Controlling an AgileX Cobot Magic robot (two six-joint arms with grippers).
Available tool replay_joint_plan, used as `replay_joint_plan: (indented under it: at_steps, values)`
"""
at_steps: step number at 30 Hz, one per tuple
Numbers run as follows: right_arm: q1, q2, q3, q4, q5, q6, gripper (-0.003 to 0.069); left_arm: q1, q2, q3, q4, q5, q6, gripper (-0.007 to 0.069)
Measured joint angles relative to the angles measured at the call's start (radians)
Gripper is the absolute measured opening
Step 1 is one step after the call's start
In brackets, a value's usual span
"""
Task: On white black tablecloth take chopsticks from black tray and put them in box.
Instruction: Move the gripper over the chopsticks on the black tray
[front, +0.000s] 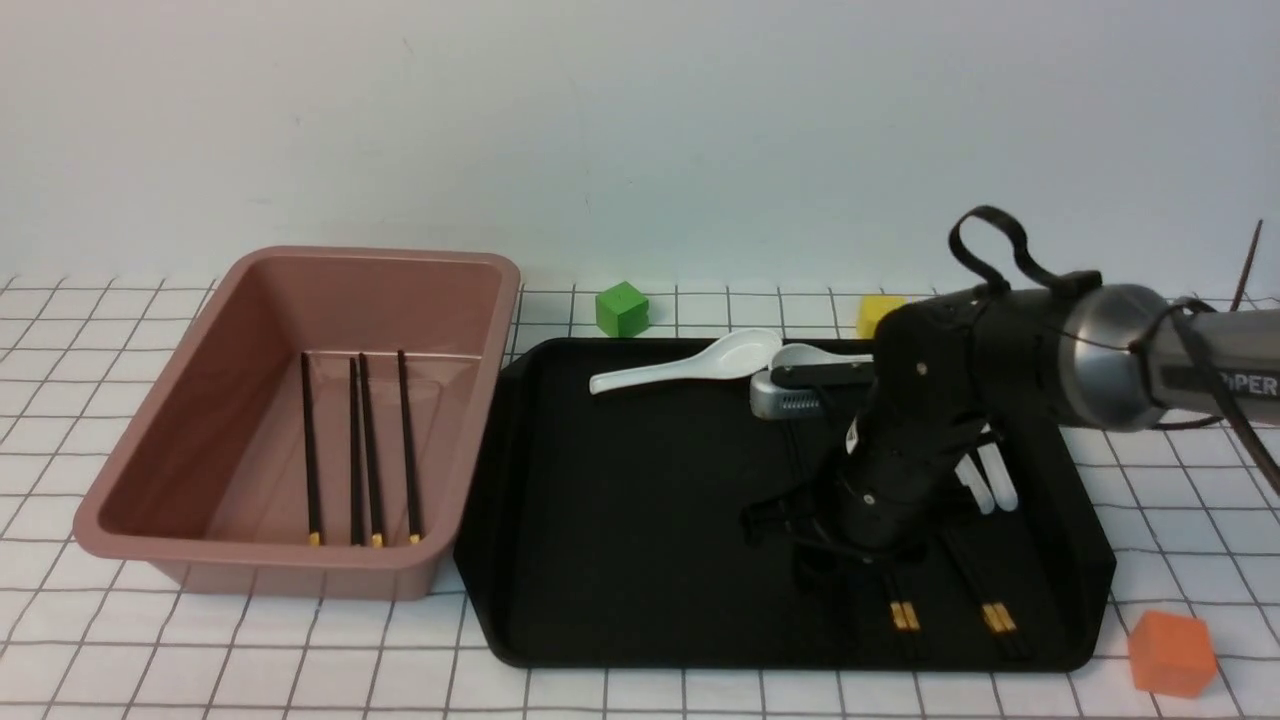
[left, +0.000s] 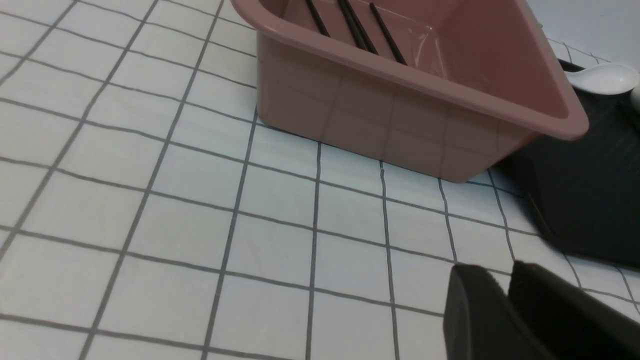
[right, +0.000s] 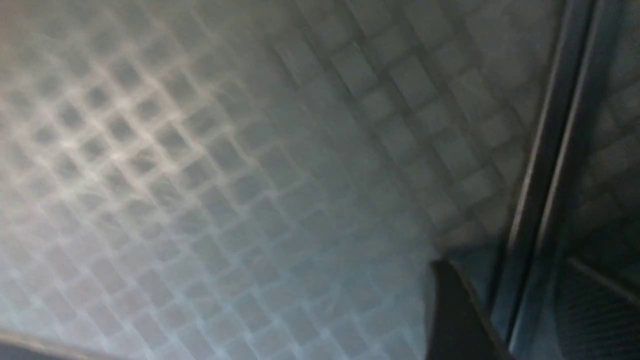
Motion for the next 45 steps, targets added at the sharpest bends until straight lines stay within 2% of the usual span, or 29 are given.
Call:
replay_joint_plan:
  at_steps: [6, 8, 11, 13, 18, 24, 29, 32, 34, 36, 41, 45]
  values:
    - [0.000, 0.009, -0.007, -0.005, 0.006, 0.002, 0.0235, 0.000, 0.000, 0.000, 0.000, -0.001, 0.000, 0.0125]
    - [0.000, 0.009, -0.017, -0.007, 0.027, 0.002, 0.0137, 0.000, 0.000, 0.000, 0.000, -0.001, 0.000, 0.0127]
    - [0.000, 0.007, -0.041, -0.007, 0.090, 0.001, 0.0083, 0.000, 0.000, 0.000, 0.000, 0.000, 0.000, 0.0128]
    - [0.000, -0.006, -0.069, -0.005, 0.155, 0.001, 0.0005, 0.000, 0.000, 0.000, 0.000, 0.000, 0.000, 0.0132]
    - [0.000, -0.080, -0.151, 0.016, 0.326, -0.004, -0.0013, 0.000, 0.000, 0.000, 0.000, 0.000, 0.000, 0.0137]
    - [0.000, -0.151, -0.182, 0.073, 0.390, -0.044, -0.0011, 0.000, 0.000, 0.000, 0.000, 0.000, 0.000, 0.0144]
    - [0.000, -0.129, -0.183, 0.064, 0.352, -0.047, 0.0008, 0.000, 0.000, 0.000, 0.000, 0.000, 0.000, 0.0147]
    - [0.000, -0.080, -0.183, 0.050, 0.311, -0.047, 0.0053, 0.000, 0.000, 0.000, 0.000, 0.000, 0.000, 0.0149]
    - [0.000, -0.043, -0.183, 0.045, 0.285, -0.047, 0.0090, 0.000, 0.000, 0.000, 0.000, 0.000, 0.000, 0.0151]
    - [0.000, 0.013, -0.183, 0.044, 0.248, -0.047, 0.0171, 0.000, 0.000, 0.000, 0.000, 0.000, 0.000, 0.0152]
    - [0.000, 0.098, -0.183, 0.029, 0.205, -0.047, 0.0313, 0.000, 0.000, 0.000, 0.000, 0.000, 0.000, 0.0153]
    - [0.000, 0.101, -0.187, 0.027, 0.197, -0.047, 0.0351, 0.000, 0.000, 0.000, 0.000, 0.000, 0.000, 0.0153]
